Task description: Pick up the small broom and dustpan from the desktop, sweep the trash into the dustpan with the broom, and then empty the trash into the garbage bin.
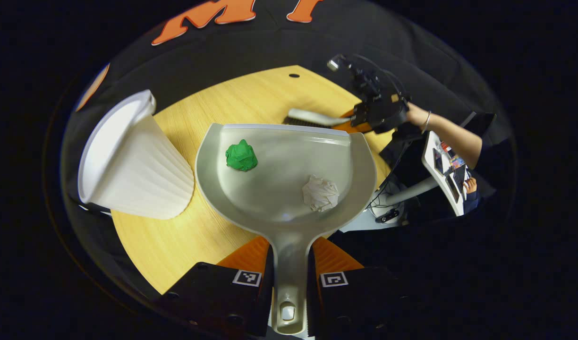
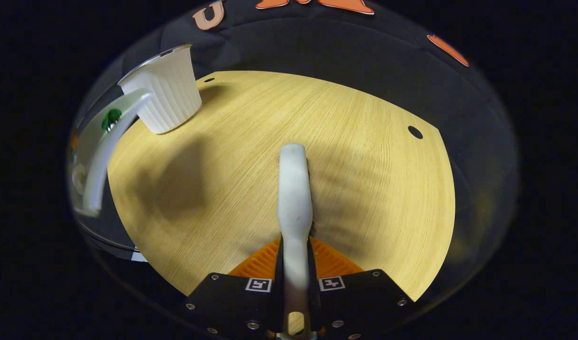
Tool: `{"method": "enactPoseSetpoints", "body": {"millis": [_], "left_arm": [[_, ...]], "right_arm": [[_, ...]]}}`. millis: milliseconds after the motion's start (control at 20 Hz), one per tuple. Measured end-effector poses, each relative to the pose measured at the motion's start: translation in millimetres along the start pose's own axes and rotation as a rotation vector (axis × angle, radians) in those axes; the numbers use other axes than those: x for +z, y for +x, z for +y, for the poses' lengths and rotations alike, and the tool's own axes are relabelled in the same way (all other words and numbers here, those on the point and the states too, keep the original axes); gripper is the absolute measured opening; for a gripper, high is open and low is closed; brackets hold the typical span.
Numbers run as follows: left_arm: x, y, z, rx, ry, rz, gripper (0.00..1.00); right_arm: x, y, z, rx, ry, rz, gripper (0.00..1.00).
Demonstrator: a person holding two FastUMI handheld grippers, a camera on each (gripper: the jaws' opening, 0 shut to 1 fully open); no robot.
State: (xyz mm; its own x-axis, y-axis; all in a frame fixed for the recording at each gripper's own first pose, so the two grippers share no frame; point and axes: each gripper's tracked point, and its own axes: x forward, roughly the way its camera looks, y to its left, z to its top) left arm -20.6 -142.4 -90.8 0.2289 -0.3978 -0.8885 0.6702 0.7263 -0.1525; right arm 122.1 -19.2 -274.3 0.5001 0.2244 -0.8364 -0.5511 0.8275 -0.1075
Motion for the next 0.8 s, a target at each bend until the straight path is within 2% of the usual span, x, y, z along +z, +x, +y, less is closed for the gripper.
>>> {"method": "enactPoseSetpoints", "body": {"millis": [200,400,500,700,800], "left_arm": [[37,-61,10,0.02,0.016,-0.071,0.31],[71,-100,34,0.002,-0.033,-0.101,0.31],[77,-110,66,0.047,-0.059,-0.107,0.31],[84,-145,163,0.185,-0.132,-0.089,0.31],[77,-157,208,0.259,-0.111,-0.046,0.31]], "right_arm": [[-13,-7,20,0.003,0.02,0.012,0.22],[-16,-9,36,0.016,0.027,0.021,0.22],[-15,-8,39,0.009,0.028,0.024,0.22],[-14,-7,44,0.007,0.015,0.033,0.22],[-14,-6,44,0.009,0.02,0.04,0.22]]}}
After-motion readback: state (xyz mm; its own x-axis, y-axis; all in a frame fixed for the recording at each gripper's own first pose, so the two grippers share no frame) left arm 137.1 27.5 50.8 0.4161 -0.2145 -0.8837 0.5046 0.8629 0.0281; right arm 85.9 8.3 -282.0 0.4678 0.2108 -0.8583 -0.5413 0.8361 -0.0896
